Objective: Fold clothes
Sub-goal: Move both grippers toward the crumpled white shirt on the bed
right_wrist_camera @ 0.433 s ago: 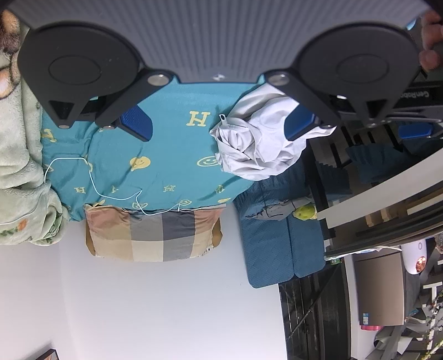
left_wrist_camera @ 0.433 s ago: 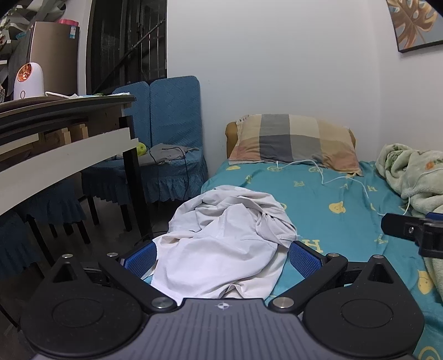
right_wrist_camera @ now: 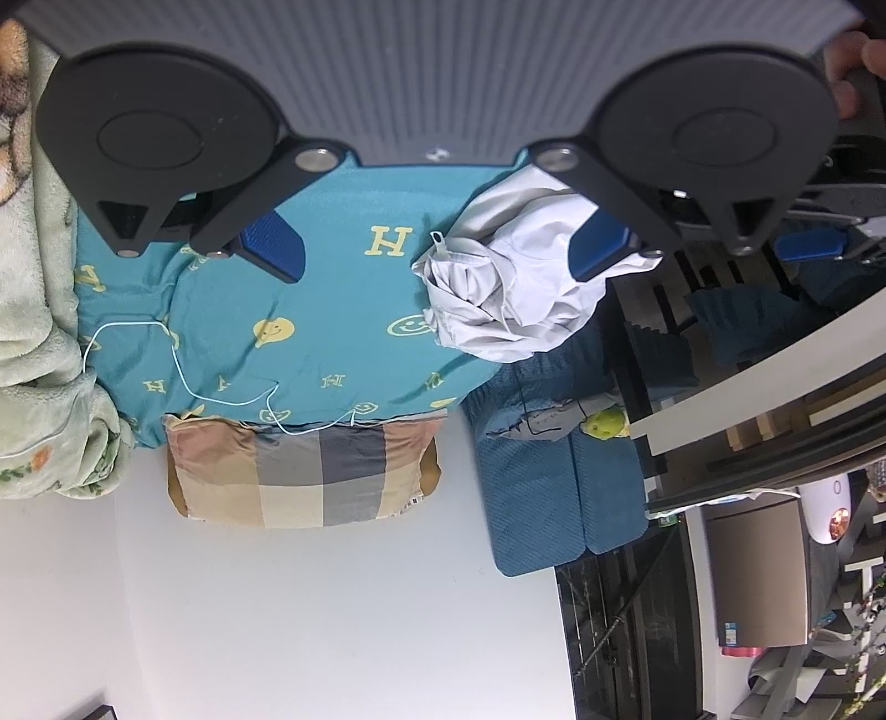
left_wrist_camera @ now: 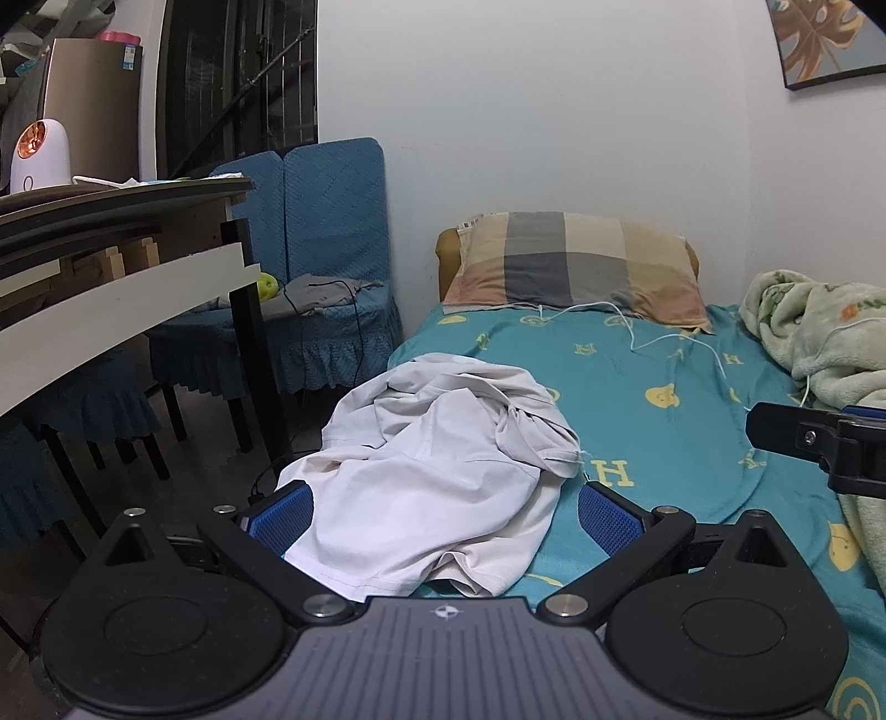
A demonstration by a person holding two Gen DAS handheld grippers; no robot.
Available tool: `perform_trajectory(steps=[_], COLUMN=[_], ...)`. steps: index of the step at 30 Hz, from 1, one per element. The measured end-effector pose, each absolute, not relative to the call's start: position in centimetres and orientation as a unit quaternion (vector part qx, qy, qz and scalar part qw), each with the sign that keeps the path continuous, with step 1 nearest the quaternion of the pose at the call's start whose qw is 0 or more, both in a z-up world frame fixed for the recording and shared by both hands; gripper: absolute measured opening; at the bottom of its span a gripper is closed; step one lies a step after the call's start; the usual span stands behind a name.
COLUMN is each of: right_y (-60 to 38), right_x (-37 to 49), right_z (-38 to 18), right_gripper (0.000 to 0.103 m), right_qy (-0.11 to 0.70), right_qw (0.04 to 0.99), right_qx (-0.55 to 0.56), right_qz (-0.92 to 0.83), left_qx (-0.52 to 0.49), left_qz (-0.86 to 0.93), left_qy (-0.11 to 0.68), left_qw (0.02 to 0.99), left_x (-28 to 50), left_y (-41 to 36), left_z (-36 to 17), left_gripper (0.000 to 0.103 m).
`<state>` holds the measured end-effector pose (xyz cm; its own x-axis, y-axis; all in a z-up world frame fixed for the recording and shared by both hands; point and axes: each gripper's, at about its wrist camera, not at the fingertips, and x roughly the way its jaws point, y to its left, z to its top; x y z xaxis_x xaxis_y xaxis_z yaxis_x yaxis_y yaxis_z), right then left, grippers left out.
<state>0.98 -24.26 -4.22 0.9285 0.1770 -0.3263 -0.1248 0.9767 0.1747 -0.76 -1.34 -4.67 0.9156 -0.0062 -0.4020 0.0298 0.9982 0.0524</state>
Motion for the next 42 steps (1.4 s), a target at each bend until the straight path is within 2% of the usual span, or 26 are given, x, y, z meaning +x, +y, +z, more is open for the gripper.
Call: perform_trajectory(steps=[25, 30, 38, 42], right_y=[-25.5, -26.1, -27.6, -28.5], right_x=[0.8, 0.5, 1.5, 4.2], right_z=[-3.9, -4.0, -4.6, -4.9], right_gripper=[0.103, 0.103, 0.103, 0.103], right_qy=[0.158, 0.159, 0.182, 0.207], right_qw=[0.980, 0.978, 0.968, 0.957], right_qx=[0.093, 0.117, 0.157, 0.188], right_qz=[0.076, 0.072, 0.066, 0.073], left_qx=[0.023, 0.032, 0.022, -0.002], left_qz=[0.013, 0.015, 0.024, 0.021], left_qy=[0.206, 0.205, 0.195, 0.198], left_qw=[0.978, 0.978, 0.980, 0.980], left_x=[-2.7, -2.1, 3.7, 6.9], left_y=[-1.4, -2.1, -4.4, -3.6], left_z=[-6.9, -5.8, 0.1, -0.2], left_gripper=[0.103, 0.103, 0.103, 0.103])
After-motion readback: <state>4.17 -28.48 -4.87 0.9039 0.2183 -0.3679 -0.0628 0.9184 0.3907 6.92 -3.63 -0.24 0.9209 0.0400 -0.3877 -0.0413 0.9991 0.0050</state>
